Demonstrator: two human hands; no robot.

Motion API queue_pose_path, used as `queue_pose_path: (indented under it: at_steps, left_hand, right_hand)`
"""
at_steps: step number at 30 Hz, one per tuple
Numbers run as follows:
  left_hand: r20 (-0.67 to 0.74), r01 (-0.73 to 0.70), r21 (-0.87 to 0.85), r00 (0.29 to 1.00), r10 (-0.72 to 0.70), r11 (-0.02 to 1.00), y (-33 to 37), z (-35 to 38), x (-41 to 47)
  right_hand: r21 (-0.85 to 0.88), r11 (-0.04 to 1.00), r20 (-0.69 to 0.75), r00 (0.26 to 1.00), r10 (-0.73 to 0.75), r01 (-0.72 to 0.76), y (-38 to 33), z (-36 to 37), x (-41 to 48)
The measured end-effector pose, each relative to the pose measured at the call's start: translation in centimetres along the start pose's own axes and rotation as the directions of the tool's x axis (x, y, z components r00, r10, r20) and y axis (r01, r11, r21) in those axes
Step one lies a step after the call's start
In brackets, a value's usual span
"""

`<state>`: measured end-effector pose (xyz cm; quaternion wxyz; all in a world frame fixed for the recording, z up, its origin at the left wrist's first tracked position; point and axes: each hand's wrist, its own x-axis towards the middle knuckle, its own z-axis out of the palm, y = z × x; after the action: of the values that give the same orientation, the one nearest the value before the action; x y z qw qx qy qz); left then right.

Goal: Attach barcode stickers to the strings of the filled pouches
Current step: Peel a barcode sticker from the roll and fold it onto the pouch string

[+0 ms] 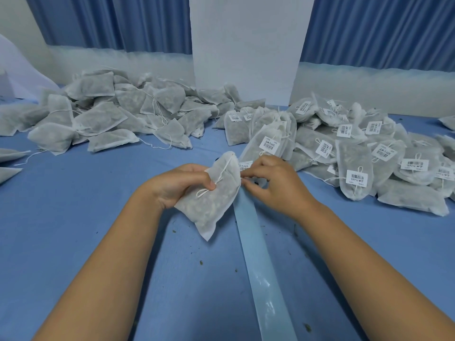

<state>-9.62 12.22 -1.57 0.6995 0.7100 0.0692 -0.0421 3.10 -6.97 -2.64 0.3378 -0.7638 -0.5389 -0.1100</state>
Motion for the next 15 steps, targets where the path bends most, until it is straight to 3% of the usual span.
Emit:
queue_pose_path:
  at_steps: [7,15]
  left_hand:
    - [-0.043,0.044,0.114,0.998,-0.039,0.992,0.3,0.5,0.0]
    - [-0.06,0.058,0.224,0.997,-0.046,0.973,0.5,1.1,0.0]
  right_hand:
    - [0.313,0.903,0.063,0.955,0.288,-0.293,-0.7,0.3,0.3]
    - [0.453,0.728,0.239,0.856,0.458,-0.515,-0.9,-0.2,0.4]
